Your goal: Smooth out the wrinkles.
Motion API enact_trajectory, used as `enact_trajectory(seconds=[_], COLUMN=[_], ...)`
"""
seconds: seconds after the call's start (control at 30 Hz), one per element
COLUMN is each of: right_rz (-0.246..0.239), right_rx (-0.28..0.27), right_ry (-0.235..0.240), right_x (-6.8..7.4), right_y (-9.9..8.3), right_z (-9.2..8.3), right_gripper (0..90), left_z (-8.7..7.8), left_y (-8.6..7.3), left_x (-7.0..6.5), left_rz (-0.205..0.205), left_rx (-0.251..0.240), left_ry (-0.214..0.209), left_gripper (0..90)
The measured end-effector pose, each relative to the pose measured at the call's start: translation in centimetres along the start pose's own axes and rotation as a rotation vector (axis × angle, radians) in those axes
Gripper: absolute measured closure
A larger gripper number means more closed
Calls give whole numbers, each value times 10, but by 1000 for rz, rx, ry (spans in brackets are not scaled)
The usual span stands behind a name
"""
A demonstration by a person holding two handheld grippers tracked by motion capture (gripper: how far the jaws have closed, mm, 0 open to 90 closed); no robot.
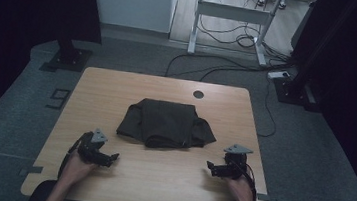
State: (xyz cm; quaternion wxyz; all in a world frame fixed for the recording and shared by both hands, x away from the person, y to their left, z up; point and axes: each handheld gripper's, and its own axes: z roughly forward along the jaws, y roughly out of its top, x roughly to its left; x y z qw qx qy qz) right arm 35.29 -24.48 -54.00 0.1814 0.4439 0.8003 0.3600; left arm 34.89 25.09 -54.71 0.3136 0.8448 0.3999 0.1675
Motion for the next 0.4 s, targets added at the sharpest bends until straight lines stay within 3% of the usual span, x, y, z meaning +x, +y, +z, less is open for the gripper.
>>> enact_trajectory(seconds=[0.13, 0.2, 0.4], right_rz=[16, -16, -14], right_rx=[39, 35, 31], right_ry=[7, -12, -16], right_x=[-3, -1, -1], right_y=[-10, -12, -12], right_z=[10, 11, 12], right_gripper=[0, 0, 0], left_z=[1, 1, 1], left_y=[0, 0, 0], left_x=[2, 3, 2], left_rz=[-24, -35, -44], left_rx=[5, 11, 12], left_ry=[-11, -17, -11], left_gripper=[0, 0, 0])
